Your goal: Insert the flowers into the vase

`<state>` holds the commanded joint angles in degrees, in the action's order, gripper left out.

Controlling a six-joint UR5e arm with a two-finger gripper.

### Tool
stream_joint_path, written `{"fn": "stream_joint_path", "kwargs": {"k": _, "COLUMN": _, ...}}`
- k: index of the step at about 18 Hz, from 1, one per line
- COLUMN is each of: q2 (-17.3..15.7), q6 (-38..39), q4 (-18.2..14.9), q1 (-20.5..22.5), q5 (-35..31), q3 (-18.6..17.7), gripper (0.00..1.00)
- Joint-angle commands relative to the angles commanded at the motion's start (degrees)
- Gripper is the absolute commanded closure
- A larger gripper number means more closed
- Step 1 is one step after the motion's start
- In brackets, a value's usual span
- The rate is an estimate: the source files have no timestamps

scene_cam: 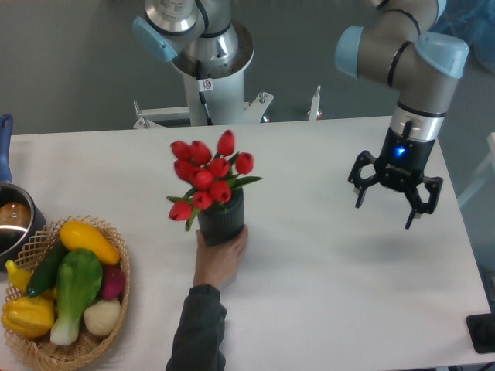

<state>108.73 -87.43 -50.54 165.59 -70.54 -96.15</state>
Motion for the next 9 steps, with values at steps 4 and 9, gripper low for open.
{"fn": "stream_joint_path", "kwargs": {"k": 4, "q2": -0.01, "q6": -0.55, "q4": -0.09, "q1": -2.63, "q5": -6.16, "q3": -0.27, "gripper": 0.0}}
{"fn": "stream_joint_path", "kwargs": {"k": 9, "q2": -0.01, "q6": -0.2, "q4": -0.18, "q1": -4.49, "q5": -10.58, "q3": -0.8, "gripper": 0.0}}
